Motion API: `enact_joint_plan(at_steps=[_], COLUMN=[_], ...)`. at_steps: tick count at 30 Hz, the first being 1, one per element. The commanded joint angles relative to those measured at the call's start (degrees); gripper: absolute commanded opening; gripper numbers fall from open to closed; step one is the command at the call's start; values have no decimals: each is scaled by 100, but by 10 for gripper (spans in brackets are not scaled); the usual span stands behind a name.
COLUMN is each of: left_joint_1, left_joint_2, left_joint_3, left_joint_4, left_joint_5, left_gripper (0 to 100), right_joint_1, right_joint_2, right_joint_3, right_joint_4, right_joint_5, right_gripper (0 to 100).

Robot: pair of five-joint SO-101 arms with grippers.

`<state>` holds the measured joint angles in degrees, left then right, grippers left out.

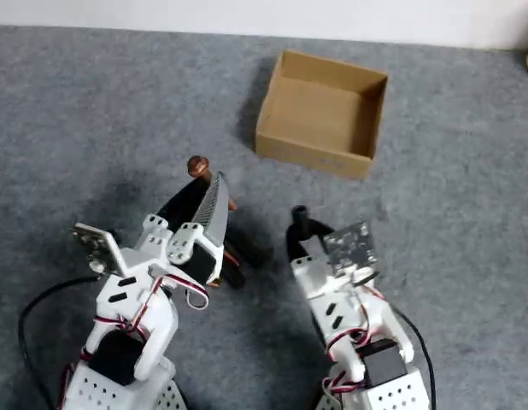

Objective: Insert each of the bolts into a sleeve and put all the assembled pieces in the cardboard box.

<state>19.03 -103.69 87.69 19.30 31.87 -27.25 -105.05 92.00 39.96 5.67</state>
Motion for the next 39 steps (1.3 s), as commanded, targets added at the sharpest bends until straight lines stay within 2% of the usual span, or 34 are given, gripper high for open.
enact_joint_plan(at_steps=[1,4,9,13,19,30,36,39], left_joint_1=[-48,75,681,760,989,971,919,813], left_joint_2=[-66,-66,-40,-40,-31,-31,-31,-31], left_joint_3=[-171,-180,-84,-4,268,259,242,242], left_joint_4=[-220,-220,-149,-105,-114,-132,-132,-123], left_joint_5=[809,1152,1160,1152,571,545,545,554], left_gripper=[4,4,4,5,5,5,5,5], right_joint_1=[-576,-752,-752,-725,-752,-778,-1165,-1226], right_joint_2=[-40,-40,-40,-40,-40,-40,-40,-40], right_joint_3=[-48,-75,-92,-57,-48,-198,-365,-558], right_joint_4=[-207,-207,-207,-198,-171,189,479,532], right_joint_5=[-53,-53,-44,-44,-44,-35,-35,264], right_gripper=[4,4,4,4,4,4,4,4])
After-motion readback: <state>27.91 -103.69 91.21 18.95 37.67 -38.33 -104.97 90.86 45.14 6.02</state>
